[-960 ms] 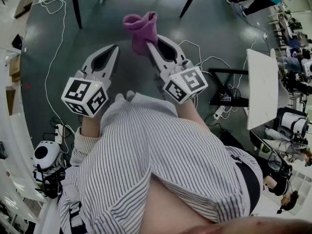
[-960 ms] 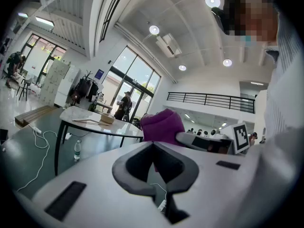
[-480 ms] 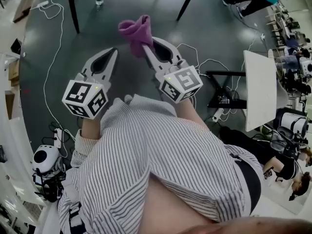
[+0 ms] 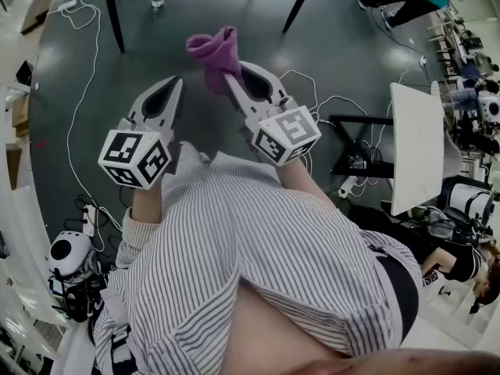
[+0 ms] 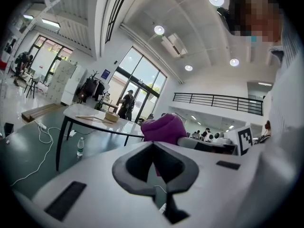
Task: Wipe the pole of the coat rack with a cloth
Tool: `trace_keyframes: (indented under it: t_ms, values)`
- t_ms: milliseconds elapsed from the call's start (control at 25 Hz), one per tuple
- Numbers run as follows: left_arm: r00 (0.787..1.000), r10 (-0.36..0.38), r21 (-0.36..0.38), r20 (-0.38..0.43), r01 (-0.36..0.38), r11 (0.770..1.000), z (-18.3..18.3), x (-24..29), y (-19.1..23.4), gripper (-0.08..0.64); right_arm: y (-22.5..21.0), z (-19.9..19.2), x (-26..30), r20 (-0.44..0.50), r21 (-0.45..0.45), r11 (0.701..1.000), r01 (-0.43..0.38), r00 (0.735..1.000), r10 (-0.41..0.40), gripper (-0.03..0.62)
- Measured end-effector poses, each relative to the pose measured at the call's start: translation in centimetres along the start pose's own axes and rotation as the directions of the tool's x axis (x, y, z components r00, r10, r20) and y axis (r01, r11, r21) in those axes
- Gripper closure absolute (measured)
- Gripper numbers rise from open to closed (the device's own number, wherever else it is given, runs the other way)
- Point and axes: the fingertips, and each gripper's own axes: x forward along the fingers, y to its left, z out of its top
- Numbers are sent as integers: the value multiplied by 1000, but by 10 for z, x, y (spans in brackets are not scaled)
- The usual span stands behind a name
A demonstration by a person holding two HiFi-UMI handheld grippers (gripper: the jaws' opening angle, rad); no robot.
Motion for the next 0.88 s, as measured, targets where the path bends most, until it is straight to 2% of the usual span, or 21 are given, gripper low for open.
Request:
trace_keyframes:
  t_ms: [160,320,520,600,760,880]
  values:
    - [1000,22,-25,-16,-22,999,-9,11,8,549,-10,-9,6,-19,23,1000,0,1000,0,512]
    - [1000,4,-25,-21,-4,1000,-1,27,19,549,-31,-12,26,-39,64,998,20,999,-18,511]
    - [999,-3,-47,-51,0,999,5,53,56,549,-51,-14,68,-40,119,992,40,999,-35,511]
    - [998,-16,-40,-62,13,999,14,70,72,549,-62,-14,91,-48,127,991,41,998,-35,511]
    - [997,-22,16,-79,24,1000,44,107,113,549,-86,-2,143,-54,126,991,36,998,-29,511]
    - [994,-38,22,-102,40,999,68,133,150,549,-100,11,184,-52,117,992,46,998,-40,511]
